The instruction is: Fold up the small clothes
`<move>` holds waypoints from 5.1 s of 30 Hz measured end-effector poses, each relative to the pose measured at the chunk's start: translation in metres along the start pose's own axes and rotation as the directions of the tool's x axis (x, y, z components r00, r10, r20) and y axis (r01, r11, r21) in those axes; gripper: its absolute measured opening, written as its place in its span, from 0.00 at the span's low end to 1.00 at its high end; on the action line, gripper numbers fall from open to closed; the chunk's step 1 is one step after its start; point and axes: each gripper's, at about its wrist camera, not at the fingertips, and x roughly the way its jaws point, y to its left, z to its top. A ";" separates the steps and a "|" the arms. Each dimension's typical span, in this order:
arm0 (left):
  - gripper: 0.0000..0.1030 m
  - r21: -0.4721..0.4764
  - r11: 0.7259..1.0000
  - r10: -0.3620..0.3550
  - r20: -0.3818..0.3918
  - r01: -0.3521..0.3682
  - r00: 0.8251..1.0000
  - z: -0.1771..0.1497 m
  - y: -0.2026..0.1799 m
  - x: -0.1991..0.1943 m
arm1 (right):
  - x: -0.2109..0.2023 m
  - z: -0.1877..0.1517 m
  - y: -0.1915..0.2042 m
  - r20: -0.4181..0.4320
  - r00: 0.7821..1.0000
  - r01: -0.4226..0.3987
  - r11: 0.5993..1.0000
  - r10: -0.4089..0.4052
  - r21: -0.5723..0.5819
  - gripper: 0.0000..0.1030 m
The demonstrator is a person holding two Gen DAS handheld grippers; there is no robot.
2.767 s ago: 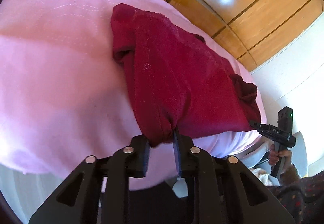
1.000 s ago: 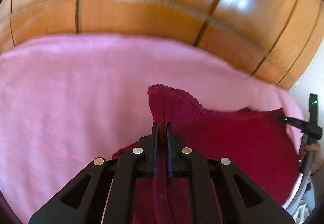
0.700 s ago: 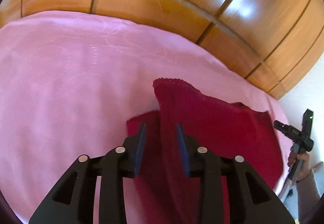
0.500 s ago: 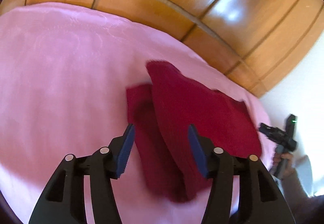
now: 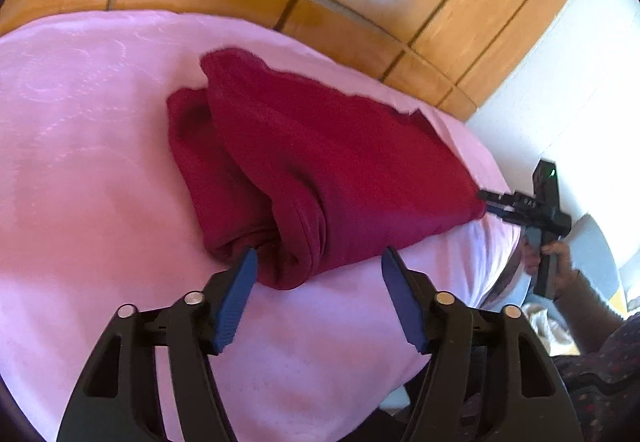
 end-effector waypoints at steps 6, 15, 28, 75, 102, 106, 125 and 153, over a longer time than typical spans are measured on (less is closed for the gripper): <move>0.08 0.066 0.997 0.044 -0.003 -0.044 0.999 0.000 -0.003 -0.003 | 0.000 -0.004 0.000 -0.001 0.999 0.037 0.999 -0.037 -0.018 0.69; 0.07 0.032 0.993 0.117 -0.043 -0.115 0.992 -0.019 0.017 -0.002 | -0.004 -0.010 -0.026 -0.038 0.999 0.013 1.000 -0.013 -0.001 0.69; 0.07 -0.058 0.993 0.103 -0.022 -0.104 0.994 -0.012 0.022 -0.006 | 0.012 -0.007 -0.026 -0.059 0.997 -0.057 0.998 0.055 -0.040 0.22; 0.00 -0.189 0.971 0.181 0.201 -0.143 0.963 0.122 0.045 0.018 | 0.051 0.138 0.024 0.170 0.984 0.076 0.991 -0.057 -0.109 0.06; 0.05 -0.210 0.960 0.227 0.197 -0.185 0.954 0.136 0.055 0.028 | 0.053 0.141 0.020 0.202 0.978 0.065 0.995 -0.049 -0.073 0.06; 0.05 -0.219 0.945 0.273 0.111 -0.244 0.956 0.141 0.067 0.054 | 0.102 0.144 0.015 0.051 0.990 0.136 0.989 -0.133 -0.062 0.06; 0.11 -0.040 0.903 0.429 0.122 -0.427 0.895 0.071 -0.026 0.048 | 0.050 0.066 0.054 0.051 0.998 0.040 0.979 -0.030 -0.200 0.53; 0.53 -0.102 0.856 0.517 0.199 -0.507 0.832 0.031 -0.065 0.009 | 0.005 0.025 -0.002 0.092 0.995 -0.035 0.996 0.028 0.079 0.74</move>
